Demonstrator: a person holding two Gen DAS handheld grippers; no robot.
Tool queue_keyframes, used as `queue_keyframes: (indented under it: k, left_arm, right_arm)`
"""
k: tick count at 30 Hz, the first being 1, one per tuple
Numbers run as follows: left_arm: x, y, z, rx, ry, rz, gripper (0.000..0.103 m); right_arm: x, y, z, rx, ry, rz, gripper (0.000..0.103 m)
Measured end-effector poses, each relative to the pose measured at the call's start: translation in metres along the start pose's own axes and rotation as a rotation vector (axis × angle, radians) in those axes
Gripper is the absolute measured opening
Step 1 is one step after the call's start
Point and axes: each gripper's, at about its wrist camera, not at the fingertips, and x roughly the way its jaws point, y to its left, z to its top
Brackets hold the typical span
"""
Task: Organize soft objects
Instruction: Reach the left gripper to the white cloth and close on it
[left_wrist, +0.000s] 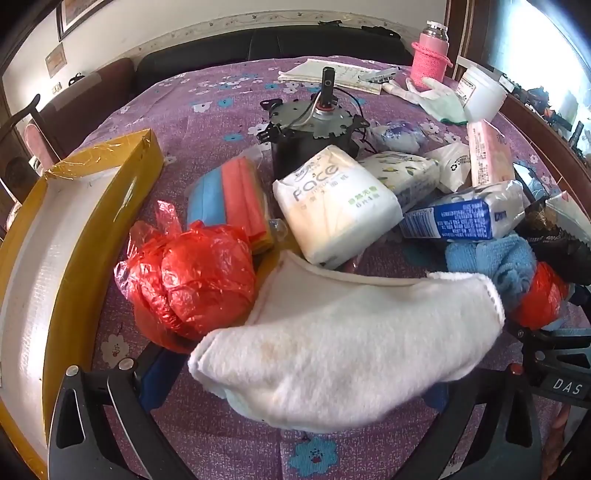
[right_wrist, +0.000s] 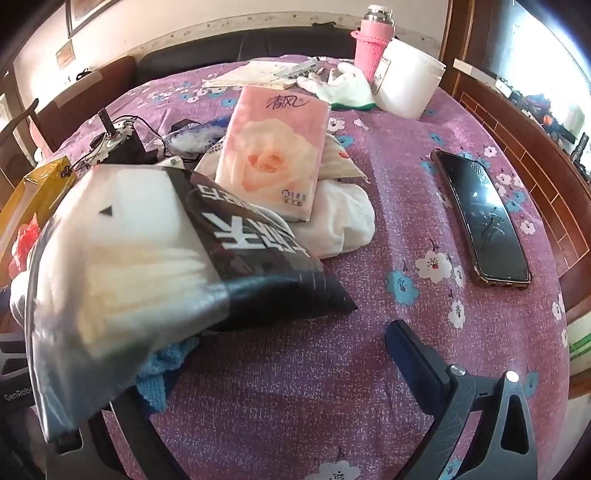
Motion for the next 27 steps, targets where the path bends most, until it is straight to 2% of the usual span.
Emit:
queue_keyframes:
  k: [3,7,9,13,15,17,19,21,24,27]
  left_arm:
    - [-0.001,0.001,-0.001,0.008,-0.001,-0.019,0.103]
    - [-0.017,0.012,-0.006,-0.022,-0.033,-0.130,0.103]
    - [-0.034,0.020,-0.008,-0.028,-0.077,-0.162,0.103]
    - [-0.074,0.041,-0.011,-0.046,-0.214,-0.203,0.103]
    - [-0.087,0.055,-0.013,-0.061,-0.268,-0.215,0.103]
    - [-0.089,0.066,-0.012,-0.077,-0.256,-0.239,0.103]
    - [-0.087,0.073,-0.013,-0.088,-0.221,-0.243,0.103]
    - [-0.085,0.070,-0.015,-0.053,-0.203,-0.216,0.103]
    - [-0.079,0.058,-0.023,0.027,-0.170,-0.165,0.103]
    - [-0.072,0.043,-0.026,0.076,-0.155,-0.162,0.103]
  right_arm:
    - [-0.014,0.002,-0.005,0.038,-0.041,0.020,0.102]
    - [-0.054,-0.007,-0.014,0.041,-0.147,0.004,0.102]
    - [-0.076,-0.007,-0.017,0.026,-0.190,-0.009,0.102]
    - [-0.125,-0.005,-0.042,-0.007,-0.484,-0.162,0.102]
    - [-0.131,-0.003,-0.047,-0.010,-0.567,-0.162,0.102]
    - [-0.115,-0.005,-0.033,-0.016,-0.489,-0.136,0.102]
    - [-0.094,-0.005,-0.021,-0.018,-0.367,-0.109,0.102]
    - [-0.084,-0.007,-0.015,0.005,-0.351,-0.044,0.102]
    - [-0.071,-0.011,-0.008,0.048,-0.351,-0.007,0.102]
    - [-0.063,-0.017,-0.006,0.089,-0.324,0.036,0.102]
